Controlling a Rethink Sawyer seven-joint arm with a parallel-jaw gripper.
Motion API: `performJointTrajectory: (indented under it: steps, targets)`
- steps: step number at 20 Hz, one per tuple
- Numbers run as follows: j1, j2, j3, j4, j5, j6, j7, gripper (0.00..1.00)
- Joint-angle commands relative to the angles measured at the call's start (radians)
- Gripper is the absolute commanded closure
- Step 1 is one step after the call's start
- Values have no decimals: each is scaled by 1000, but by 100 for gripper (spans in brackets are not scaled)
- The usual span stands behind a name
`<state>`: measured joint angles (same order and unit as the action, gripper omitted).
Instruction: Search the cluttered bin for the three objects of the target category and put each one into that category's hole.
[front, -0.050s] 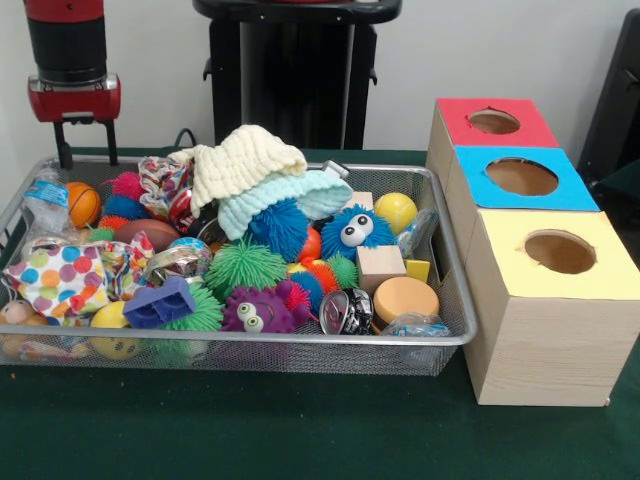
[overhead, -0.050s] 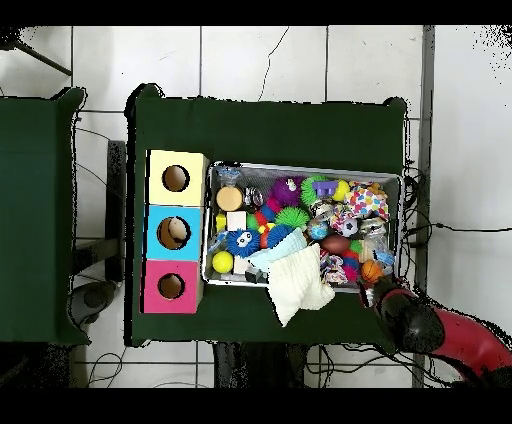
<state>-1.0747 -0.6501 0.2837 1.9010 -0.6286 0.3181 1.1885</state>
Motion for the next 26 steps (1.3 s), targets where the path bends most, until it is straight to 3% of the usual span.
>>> performJointTrajectory:
  steps: [1,11,21,24,26]
  targets:
    - [-12,30,65,-26,-2,107,-18,0]
    - [15,-28,26,27,79,174,59,0]
    - [78,137,-72,60,3,-159,229,0]
    - [139,117,-130,119,38,-252,304,0]
    - [173,44,-138,182,98,-234,336,0]
